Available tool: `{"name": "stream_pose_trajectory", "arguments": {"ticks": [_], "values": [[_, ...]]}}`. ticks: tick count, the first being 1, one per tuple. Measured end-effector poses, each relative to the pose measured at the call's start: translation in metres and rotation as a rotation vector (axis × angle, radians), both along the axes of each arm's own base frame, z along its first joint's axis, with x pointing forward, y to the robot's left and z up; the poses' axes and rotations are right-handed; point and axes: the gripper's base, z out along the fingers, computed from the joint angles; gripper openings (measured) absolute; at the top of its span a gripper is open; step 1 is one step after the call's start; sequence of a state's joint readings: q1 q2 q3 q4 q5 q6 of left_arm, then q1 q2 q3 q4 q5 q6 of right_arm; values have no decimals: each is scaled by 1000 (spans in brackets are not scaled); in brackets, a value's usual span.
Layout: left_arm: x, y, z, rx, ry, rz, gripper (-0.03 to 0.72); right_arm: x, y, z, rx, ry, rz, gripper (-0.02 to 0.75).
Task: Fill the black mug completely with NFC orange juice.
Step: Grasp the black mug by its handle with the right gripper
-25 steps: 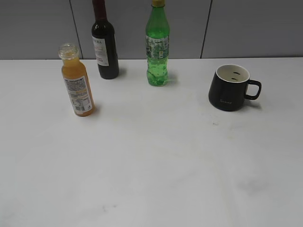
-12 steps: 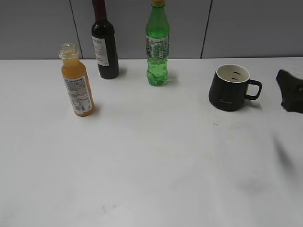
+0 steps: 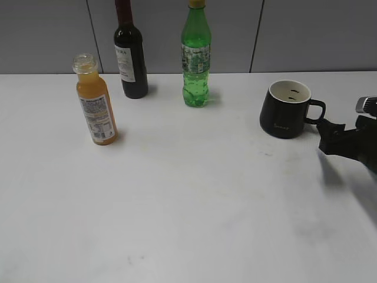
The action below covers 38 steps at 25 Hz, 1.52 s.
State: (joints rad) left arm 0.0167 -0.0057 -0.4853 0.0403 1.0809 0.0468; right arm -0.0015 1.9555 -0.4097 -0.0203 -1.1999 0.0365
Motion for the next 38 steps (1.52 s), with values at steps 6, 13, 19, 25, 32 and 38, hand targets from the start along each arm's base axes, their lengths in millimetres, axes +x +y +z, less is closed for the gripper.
{"name": "stream_pose_trajectory", "arguments": {"ticks": [6, 13, 19, 25, 32, 38], "values": [[0, 0, 0, 0, 0, 0, 204, 22, -1, -14, -14, -3, -4, 641], [0, 0, 0, 0, 0, 0, 204, 45, -2, -22, -14, -32, -16, 629], [0, 0, 0, 0, 0, 0, 204, 61, -3, -28, -12, -51, -32, 625], [0, 0, 0, 0, 0, 0, 204, 78, -4, -35, -13, -75, -41, 610], [0, 0, 0, 0, 0, 0, 204, 96, -5, -42, -14, -104, -45, 571], [0, 0, 0, 0, 0, 0, 204, 110, -1, -45, -22, -131, 4, 428]]}}
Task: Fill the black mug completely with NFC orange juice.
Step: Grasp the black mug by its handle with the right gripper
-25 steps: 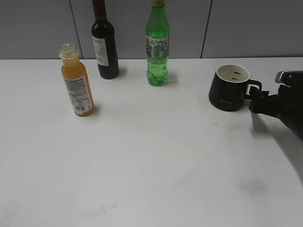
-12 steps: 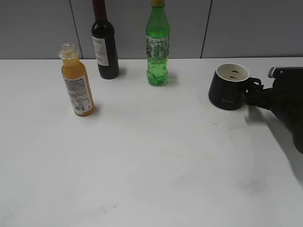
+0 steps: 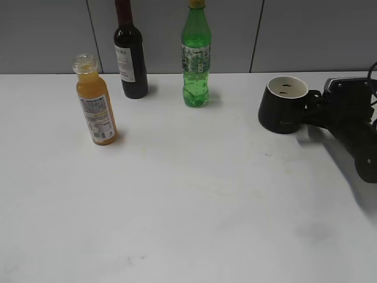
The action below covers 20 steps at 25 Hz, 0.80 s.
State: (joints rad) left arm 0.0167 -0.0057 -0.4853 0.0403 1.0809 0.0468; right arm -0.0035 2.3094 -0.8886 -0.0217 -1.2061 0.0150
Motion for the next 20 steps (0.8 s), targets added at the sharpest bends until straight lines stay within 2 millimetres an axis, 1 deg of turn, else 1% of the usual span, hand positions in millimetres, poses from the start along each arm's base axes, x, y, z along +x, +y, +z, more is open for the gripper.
{"name": "stream_pose_trajectory", "arguments": {"ticks": [2, 4, 6, 15, 17, 19, 20], "values": [[0, 0, 0, 0, 0, 0, 204, 1, 1, 0, -4, -3, 14, 276], [0, 0, 0, 0, 0, 0, 204, 1, 2, 0, -7, -3, 23, 93], [0, 0, 0, 0, 0, 0, 204, 1, 2, -2, -14, 5, 27, 38], [0, 0, 0, 0, 0, 0, 204, 0, 4, 0, -25, 7, 41, 36], [0, 0, 0, 0, 0, 0, 204, -2, 8, 7, -26, 18, 51, 36], [0, 0, 0, 0, 0, 0, 204, -6, 14, 19, -33, 7, 69, 36], [0, 0, 0, 0, 0, 0, 204, -8, 20, 29, -35, -11, 83, 36]]}}
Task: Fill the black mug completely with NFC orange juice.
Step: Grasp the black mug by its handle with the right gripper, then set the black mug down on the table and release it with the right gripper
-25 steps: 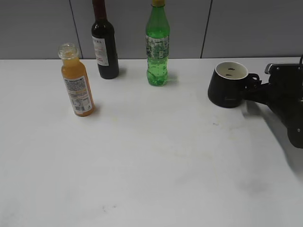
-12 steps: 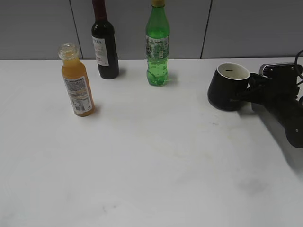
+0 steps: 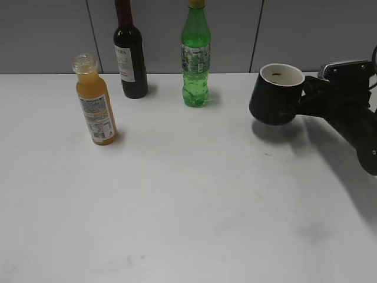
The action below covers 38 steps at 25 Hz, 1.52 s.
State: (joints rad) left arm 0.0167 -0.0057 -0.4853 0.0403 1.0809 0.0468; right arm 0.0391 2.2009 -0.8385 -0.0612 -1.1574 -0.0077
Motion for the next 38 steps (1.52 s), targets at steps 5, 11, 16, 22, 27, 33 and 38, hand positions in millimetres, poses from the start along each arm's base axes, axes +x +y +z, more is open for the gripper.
{"name": "stream_pose_trajectory", "arguments": {"ticks": [5, 11, 16, 22, 27, 33, 38], "values": [[0, 0, 0, 0, 0, 0, 204, -21, 41, 32, -2, -54, 112, 36], [0, 0, 0, 0, 0, 0, 204, -59, 104, 31, -5, -14, 248, 36], [0, 0, 0, 0, 0, 0, 204, -86, 151, 28, 6, 14, 320, 35], [0, 0, 0, 0, 0, 0, 204, -106, 180, 8, -11, 65, 361, 35], [0, 0, 0, 0, 0, 0, 204, -100, 190, -13, -31, 97, 360, 35], [0, 0, 0, 0, 0, 0, 204, -90, 197, -24, -24, 89, 344, 35], [0, 0, 0, 0, 0, 0, 204, -89, 196, -27, -21, 77, 340, 55]]}}
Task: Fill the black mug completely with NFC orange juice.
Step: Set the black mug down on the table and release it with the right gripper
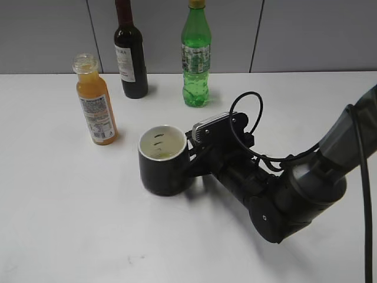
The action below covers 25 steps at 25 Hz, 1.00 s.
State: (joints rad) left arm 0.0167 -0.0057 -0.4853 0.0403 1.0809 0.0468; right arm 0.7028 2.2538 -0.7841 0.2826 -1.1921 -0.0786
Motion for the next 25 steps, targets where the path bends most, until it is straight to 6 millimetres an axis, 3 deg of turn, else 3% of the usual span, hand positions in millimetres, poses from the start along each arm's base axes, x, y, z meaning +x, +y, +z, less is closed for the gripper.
{"name": "stream_pose_trajectory", "arguments": {"ticks": [4, 9, 20, 25], "values": [[0, 0, 0, 0, 0, 0, 204, -3, 0, -1, -1, 1, 18, 142], [0, 0, 0, 0, 0, 0, 204, -10, -4, -4, -19, 19, 34, 309], [0, 0, 0, 0, 0, 0, 204, -38, -29, 19, -35, 42, 19, 617], [0, 0, 0, 0, 0, 0, 204, -58, -47, 42, -28, 32, 18, 660]]}}
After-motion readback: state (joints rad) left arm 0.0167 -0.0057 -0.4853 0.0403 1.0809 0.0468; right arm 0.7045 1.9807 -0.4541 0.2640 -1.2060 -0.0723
